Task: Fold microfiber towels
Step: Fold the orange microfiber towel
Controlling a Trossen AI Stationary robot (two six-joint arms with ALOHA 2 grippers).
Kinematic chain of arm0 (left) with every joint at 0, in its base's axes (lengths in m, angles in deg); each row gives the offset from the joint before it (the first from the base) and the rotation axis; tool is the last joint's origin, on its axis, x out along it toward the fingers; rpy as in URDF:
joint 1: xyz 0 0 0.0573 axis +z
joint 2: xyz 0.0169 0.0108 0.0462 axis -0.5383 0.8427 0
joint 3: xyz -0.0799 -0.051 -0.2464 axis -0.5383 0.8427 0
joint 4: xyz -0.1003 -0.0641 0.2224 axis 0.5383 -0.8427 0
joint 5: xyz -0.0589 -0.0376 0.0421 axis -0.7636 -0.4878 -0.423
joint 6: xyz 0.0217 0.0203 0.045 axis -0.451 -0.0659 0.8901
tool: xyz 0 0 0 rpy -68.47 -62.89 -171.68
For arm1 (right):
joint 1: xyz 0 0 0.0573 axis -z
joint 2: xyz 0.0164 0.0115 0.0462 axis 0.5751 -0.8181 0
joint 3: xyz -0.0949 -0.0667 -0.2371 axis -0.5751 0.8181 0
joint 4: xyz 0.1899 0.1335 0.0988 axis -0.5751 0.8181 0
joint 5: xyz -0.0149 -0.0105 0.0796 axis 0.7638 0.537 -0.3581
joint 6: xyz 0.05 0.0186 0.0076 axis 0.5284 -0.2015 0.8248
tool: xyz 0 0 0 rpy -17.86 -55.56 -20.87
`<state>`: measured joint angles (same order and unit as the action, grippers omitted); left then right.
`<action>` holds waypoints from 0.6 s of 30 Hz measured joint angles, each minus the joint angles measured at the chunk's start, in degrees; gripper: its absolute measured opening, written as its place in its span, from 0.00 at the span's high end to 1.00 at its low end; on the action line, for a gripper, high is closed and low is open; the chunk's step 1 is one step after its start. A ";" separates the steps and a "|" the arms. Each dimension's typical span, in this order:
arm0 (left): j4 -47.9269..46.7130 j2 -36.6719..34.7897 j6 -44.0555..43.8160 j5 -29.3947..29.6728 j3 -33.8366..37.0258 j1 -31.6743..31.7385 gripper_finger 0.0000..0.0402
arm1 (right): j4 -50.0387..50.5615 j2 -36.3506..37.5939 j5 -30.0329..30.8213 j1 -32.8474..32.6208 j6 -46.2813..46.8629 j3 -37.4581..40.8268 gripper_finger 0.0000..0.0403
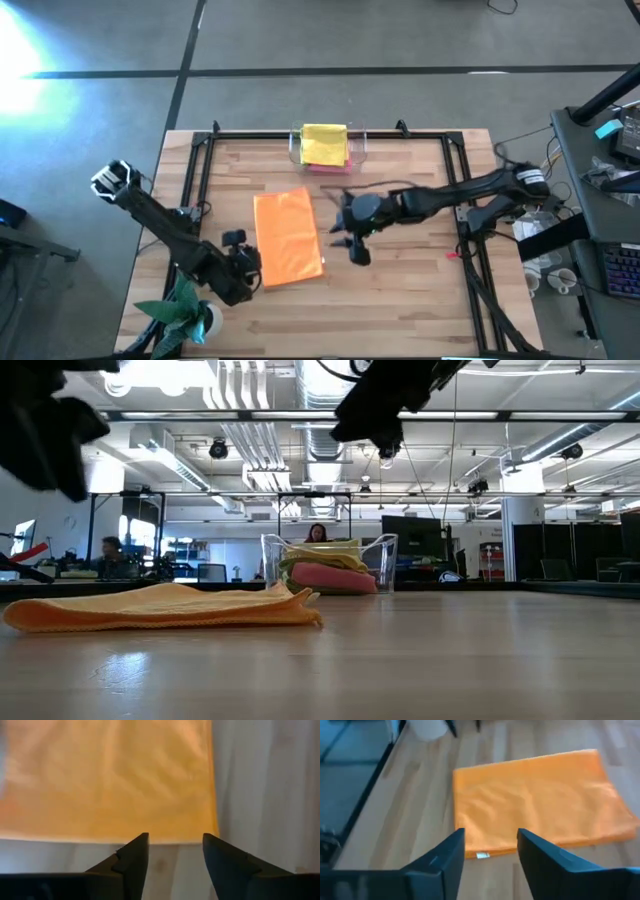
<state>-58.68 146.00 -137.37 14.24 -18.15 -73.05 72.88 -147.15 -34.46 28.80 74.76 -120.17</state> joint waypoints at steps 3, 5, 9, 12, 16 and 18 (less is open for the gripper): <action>3.01 1.63 -1.32 -3.81 1.88 0.00 0.55 | -2.80 -3.05 -0.17 -1.69 -4.48 -0.13 0.54; 4.67 2.65 -2.90 -6.10 2.42 0.02 0.53 | -2.46 -5.16 -0.18 -2.39 -6.31 -0.90 0.53; 9.45 4.89 -2.49 -7.86 2.63 -0.16 0.53 | -2.41 -9.19 -0.15 -2.58 -6.83 -2.57 0.53; 13.13 6.61 0.24 -8.09 2.63 -0.33 0.53 | -2.72 -12.26 -0.13 -2.55 -6.80 -4.31 0.54; 16.45 10.25 4.84 -8.21 2.63 -0.62 0.53 | -1.67 -16.42 -2.91 -2.66 -6.65 -7.62 0.55; 16.12 12.39 4.88 -8.28 2.62 -0.64 0.53 | -0.74 -18.11 -5.60 -2.73 -6.76 -9.50 0.55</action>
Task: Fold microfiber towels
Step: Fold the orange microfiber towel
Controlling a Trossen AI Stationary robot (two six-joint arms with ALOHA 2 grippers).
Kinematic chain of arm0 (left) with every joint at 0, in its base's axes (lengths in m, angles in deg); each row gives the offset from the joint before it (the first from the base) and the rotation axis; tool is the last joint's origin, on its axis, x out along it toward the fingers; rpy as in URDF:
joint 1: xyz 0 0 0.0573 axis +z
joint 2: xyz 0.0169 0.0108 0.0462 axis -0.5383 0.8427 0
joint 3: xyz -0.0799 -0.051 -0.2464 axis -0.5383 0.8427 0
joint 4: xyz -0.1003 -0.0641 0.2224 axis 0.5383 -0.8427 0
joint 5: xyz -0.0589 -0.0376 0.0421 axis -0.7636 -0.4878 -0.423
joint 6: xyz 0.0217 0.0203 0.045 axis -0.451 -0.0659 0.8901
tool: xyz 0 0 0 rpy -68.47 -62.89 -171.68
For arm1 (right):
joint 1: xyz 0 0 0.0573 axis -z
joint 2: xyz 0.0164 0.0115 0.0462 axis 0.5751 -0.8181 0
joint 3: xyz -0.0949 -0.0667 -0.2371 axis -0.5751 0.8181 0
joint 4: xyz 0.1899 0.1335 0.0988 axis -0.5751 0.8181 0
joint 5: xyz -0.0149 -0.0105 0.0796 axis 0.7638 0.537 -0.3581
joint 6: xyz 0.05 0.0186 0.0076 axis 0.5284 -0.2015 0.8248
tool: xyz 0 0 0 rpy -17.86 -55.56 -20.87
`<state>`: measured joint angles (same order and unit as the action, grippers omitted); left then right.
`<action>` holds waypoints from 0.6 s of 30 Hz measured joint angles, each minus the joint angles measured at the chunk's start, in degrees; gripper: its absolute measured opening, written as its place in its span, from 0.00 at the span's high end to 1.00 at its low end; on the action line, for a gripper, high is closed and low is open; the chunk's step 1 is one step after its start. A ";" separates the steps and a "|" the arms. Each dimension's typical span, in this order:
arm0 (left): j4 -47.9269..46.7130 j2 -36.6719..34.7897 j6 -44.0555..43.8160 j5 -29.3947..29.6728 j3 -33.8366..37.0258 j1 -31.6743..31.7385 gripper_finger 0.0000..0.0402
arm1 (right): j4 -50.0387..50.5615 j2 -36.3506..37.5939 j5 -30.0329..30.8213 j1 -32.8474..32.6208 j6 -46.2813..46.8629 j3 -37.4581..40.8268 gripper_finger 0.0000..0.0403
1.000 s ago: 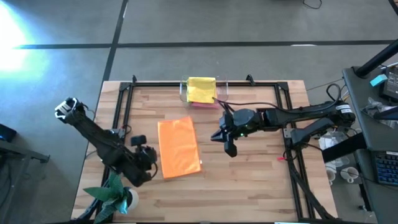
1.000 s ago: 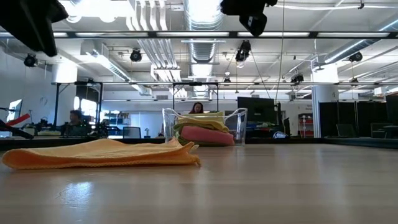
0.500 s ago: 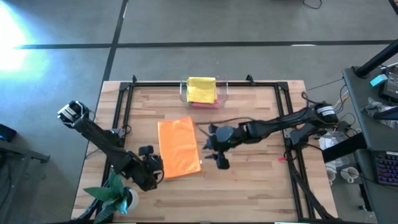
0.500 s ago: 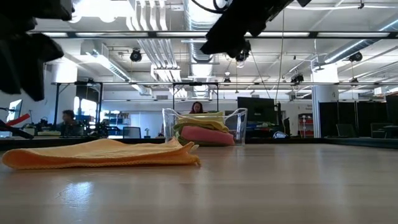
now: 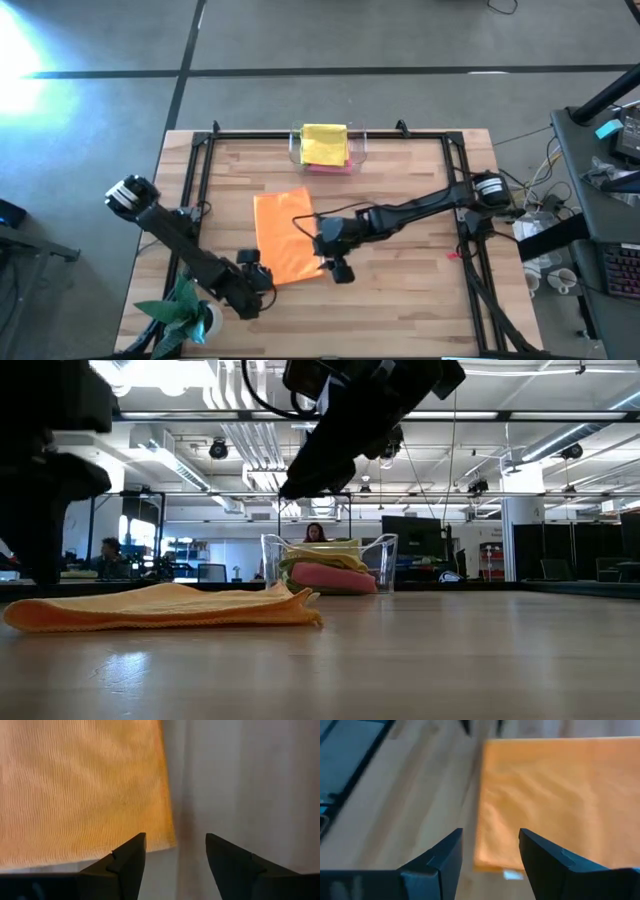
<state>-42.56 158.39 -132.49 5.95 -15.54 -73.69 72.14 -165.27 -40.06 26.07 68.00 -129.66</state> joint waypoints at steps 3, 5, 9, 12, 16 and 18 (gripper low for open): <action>0.04 3.33 -0.02 0.01 0.03 0.00 0.53 | 2.19 -1.85 -1.65 -0.27 -0.09 -2.21 0.55; -0.01 5.14 -0.05 0.06 0.02 0.00 0.53 | 2.26 -2.88 -1.78 -0.48 -0.79 -2.79 0.55; 0.17 7.89 -0.47 0.70 -0.30 -0.04 0.53 | 2.68 -4.80 -1.86 -1.01 -3.19 -2.67 0.55; 0.20 9.43 -0.51 0.67 -0.25 -0.02 0.53 | 2.35 -6.55 -1.87 -1.27 -4.85 -2.60 0.55; 0.20 10.50 -3.13 0.66 -0.16 0.20 0.56 | 1.64 -9.16 -1.88 -1.36 -5.52 -2.60 0.55; 0.32 10.55 -4.16 0.67 -0.10 0.30 0.61 | 1.65 -10.35 -1.87 -1.36 -5.48 -2.60 0.55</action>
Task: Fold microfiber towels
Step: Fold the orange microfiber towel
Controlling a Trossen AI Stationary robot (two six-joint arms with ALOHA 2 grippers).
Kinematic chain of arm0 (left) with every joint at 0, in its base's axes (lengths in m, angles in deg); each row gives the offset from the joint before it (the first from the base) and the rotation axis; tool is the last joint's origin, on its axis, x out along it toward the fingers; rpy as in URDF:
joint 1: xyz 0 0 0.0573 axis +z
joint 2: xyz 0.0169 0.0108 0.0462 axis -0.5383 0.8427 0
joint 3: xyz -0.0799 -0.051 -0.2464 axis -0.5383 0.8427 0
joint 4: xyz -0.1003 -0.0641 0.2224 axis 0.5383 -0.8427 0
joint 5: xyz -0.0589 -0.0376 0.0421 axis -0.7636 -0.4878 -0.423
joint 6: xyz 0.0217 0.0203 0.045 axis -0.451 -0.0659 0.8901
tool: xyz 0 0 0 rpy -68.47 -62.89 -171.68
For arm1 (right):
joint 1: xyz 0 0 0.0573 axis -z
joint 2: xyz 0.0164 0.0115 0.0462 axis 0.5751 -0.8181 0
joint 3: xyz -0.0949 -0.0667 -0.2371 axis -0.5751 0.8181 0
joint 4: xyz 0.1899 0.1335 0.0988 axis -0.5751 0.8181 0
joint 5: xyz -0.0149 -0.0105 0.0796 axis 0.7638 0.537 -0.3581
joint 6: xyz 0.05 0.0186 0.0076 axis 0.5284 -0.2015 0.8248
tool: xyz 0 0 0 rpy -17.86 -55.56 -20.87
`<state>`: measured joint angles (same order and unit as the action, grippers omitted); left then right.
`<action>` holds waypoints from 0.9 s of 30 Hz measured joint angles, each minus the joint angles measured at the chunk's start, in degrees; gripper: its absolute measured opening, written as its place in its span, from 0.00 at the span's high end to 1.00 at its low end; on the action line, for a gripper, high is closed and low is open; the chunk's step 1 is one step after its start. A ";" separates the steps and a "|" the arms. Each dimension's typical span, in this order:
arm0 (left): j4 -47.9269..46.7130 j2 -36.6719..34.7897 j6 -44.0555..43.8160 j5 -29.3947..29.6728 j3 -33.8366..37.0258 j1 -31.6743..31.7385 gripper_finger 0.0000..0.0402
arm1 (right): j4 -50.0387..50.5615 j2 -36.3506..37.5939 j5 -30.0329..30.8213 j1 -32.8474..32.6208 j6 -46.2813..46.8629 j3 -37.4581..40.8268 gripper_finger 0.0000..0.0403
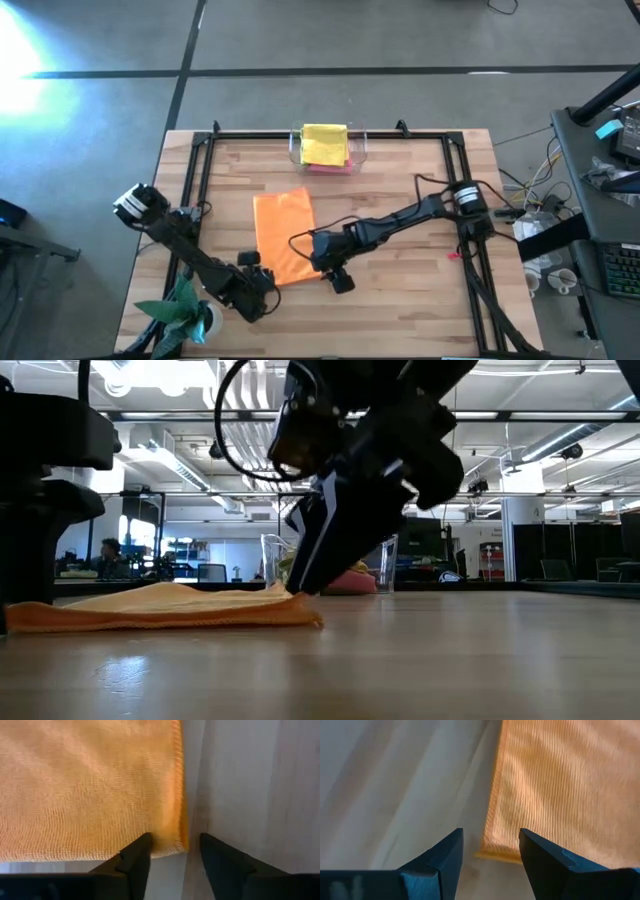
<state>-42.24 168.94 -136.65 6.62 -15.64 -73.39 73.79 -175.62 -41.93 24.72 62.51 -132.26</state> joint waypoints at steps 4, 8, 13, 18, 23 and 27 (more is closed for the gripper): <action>0.12 -0.30 -2.01 1.64 0.00 0.37 0.76 | -0.36 -1.85 0.00 0.00 -0.01 0.00 0.55; -0.41 -0.63 -2.23 3.18 0.05 0.46 0.94 | -0.79 -3.48 0.03 -0.09 -0.33 -0.37 0.55; -0.09 -1.07 -3.71 3.14 0.07 1.33 0.97 | -1.48 -4.75 4.82 -0.24 -0.42 -0.70 0.55; 1.06 -1.50 -3.73 3.10 0.11 2.65 0.99 | -1.18 -5.44 7.99 -0.33 0.59 -0.85 0.59; 1.45 -1.57 -3.71 2.97 0.01 4.00 0.99 | -1.10 -5.56 9.02 -0.24 3.27 -0.85 0.75; 1.45 -1.55 -3.49 2.84 0.01 4.72 0.99 | -0.90 -5.60 11.01 -0.28 4.85 -0.81 0.93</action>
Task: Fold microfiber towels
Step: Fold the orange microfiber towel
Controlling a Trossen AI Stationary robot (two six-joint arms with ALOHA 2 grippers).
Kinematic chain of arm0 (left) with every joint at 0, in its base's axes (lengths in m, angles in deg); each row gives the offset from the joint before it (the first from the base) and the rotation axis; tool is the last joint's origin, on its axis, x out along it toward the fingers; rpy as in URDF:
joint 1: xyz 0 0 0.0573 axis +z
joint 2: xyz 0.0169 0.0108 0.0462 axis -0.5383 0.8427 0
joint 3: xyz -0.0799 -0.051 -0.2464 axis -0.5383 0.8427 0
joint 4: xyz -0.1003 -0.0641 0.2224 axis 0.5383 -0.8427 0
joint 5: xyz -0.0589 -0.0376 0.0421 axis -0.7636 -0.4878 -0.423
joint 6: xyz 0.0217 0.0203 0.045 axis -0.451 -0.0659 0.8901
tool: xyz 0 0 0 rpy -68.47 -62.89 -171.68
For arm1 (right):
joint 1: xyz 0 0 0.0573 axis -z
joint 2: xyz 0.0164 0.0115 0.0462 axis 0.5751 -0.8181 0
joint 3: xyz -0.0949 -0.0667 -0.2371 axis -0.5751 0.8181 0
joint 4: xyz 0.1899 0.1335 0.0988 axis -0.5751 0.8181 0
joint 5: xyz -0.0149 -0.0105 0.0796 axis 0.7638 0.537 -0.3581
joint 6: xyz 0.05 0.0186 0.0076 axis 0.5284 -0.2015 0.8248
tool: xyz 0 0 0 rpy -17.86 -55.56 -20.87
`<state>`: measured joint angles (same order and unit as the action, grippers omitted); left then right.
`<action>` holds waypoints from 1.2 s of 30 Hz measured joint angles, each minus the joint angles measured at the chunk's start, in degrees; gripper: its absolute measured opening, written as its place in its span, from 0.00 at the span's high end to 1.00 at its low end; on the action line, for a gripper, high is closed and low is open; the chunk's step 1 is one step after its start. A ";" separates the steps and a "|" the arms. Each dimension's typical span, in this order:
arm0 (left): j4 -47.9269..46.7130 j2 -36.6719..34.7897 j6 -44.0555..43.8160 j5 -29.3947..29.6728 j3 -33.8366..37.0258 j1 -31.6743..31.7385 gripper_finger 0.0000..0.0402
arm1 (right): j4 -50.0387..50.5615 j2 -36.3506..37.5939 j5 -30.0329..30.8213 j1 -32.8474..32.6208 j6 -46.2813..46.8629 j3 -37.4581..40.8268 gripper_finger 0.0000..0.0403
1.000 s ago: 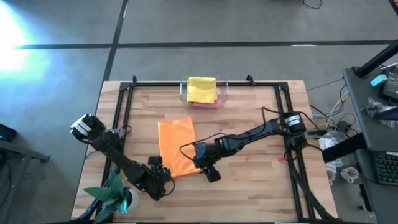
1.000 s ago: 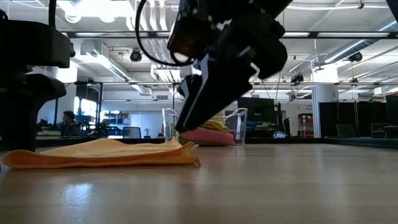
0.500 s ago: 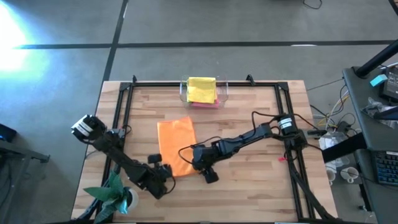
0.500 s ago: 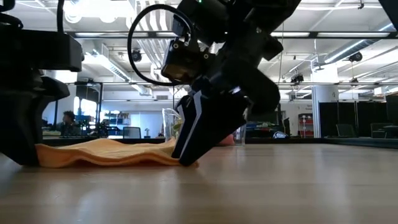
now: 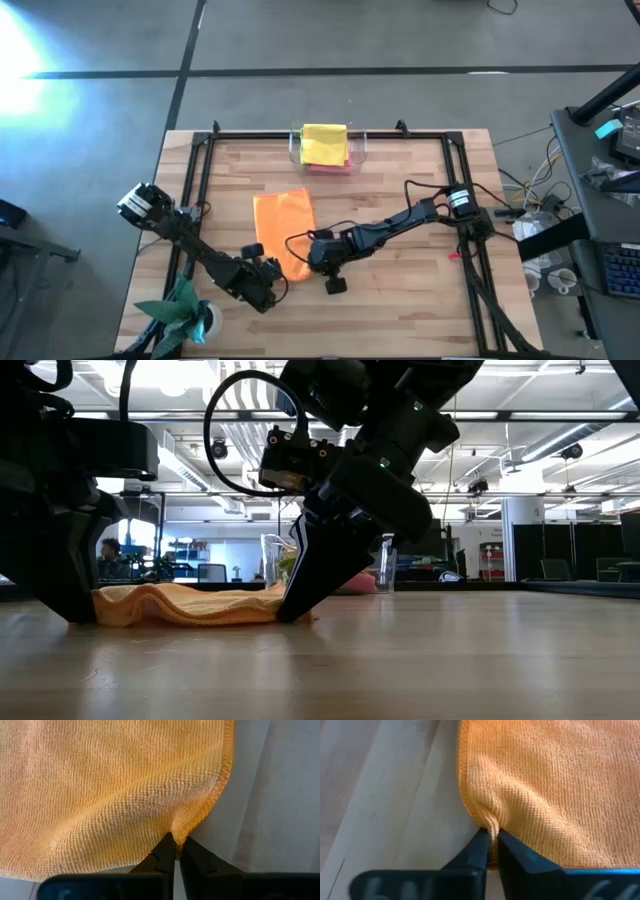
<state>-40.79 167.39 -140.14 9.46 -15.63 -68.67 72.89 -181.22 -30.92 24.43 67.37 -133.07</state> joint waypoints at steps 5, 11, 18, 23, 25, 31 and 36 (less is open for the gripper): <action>-0.08 -0.63 0.28 -1.08 0.04 0.17 0.99 | 0.79 0.97 0.56 0.05 3.54 0.03 0.97; -1.15 -5.84 4.22 -6.18 0.05 0.20 1.00 | 4.55 5.85 0.36 -1.96 13.14 0.54 0.98; -1.09 -14.21 8.55 -13.51 -2.37 0.39 1.00 | 4.42 12.80 1.31 -7.71 26.06 0.17 0.98; -0.92 -17.20 6.28 -15.75 -5.02 -0.02 1.00 | 11.26 13.41 4.58 -12.39 33.23 -5.95 0.98; -2.64 -17.78 7.28 -15.64 -5.86 0.00 1.00 | 15.25 12.87 7.23 -13.77 34.60 -9.40 0.98; -12.98 -17.90 7.73 -10.42 -7.28 2.74 1.00 | 25.29 11.28 20.22 -12.26 39.32 -13.86 0.98; -18.43 -17.22 7.91 -4.70 -6.59 7.40 1.00 | 28.83 10.38 22.58 -6.44 43.96 -13.09 0.98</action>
<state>-59.22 150.17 -132.23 4.76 -22.22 -61.27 101.72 -170.84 -8.33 18.00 111.32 -146.15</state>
